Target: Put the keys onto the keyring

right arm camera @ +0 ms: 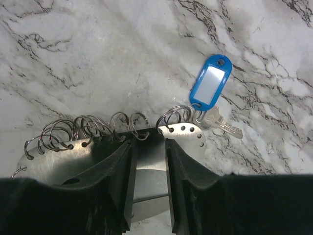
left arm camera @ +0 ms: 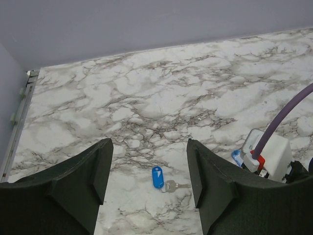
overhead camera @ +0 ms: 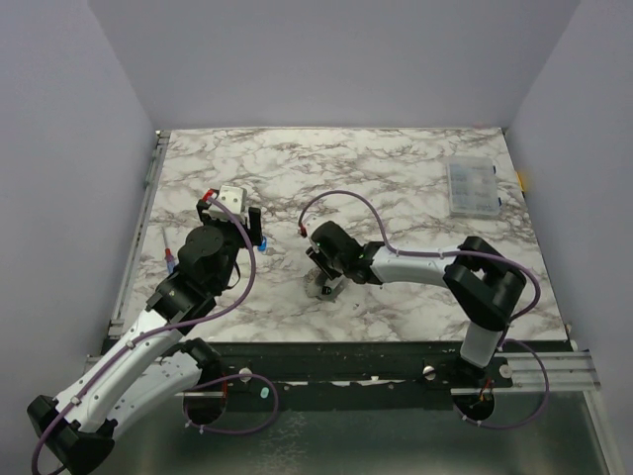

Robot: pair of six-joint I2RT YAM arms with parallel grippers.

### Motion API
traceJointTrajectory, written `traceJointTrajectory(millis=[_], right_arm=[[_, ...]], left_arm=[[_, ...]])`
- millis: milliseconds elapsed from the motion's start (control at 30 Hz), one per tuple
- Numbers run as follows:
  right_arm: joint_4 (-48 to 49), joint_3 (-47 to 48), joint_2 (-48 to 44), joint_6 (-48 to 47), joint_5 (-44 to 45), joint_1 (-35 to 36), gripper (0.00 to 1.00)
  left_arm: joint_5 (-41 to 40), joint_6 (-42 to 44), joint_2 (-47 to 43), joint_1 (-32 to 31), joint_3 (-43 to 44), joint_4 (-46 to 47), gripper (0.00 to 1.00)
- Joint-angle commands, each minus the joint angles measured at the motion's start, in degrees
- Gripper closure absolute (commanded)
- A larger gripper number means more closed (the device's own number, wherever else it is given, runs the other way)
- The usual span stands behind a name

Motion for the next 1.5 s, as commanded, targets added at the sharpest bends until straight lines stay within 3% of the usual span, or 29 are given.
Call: traceJointTrajectory(millis=[0, 733, 900, 1067, 1200, 1300, 1367, 1467], right_arm=[[1.41, 1.81, 1.62, -2.22, -0.18, -0.17, 0.61], [4.23, 3.44, 4.5, -3.61, 0.62, -0.23, 0.62], [4.18, 3.41, 4.38, -3.74, 0.91, -0.18, 0.7], [3.7, 3.17, 3.71, -4.13, 1.71, -0.21, 0.72], [3.33, 3.09, 3.49, -4.19, 1.51, -0.19, 0.86], [2.98, 2.92, 3.03, -4.1, 1.9, -0.22, 0.89], [2.88, 2.75, 2.59, -3.76, 2.13, -0.22, 0.85], [2.61, 2.55, 1.81, -3.13, 2.28, -0.23, 0.61]], left_arm=[[-1.51, 0.0, 0.02, 0.14, -0.68, -0.31, 0.32], [-1.57, -0.02, 0.03, 0.21, -0.73, -0.24, 0.32], [-1.48, 0.02, 0.26, 0.19, -0.68, -0.24, 0.32], [-1.37, -0.07, 0.45, 0.19, -0.66, -0.24, 0.32], [-1.39, -0.09, 0.62, 0.19, -0.66, -0.23, 0.32], [-1.38, -0.11, 0.78, 0.17, -0.68, -0.33, 0.32], [-1.32, -0.11, 0.78, 0.19, -0.69, -0.24, 0.32], [-1.32, -0.08, 0.96, 0.16, -0.72, -0.28, 0.32]])
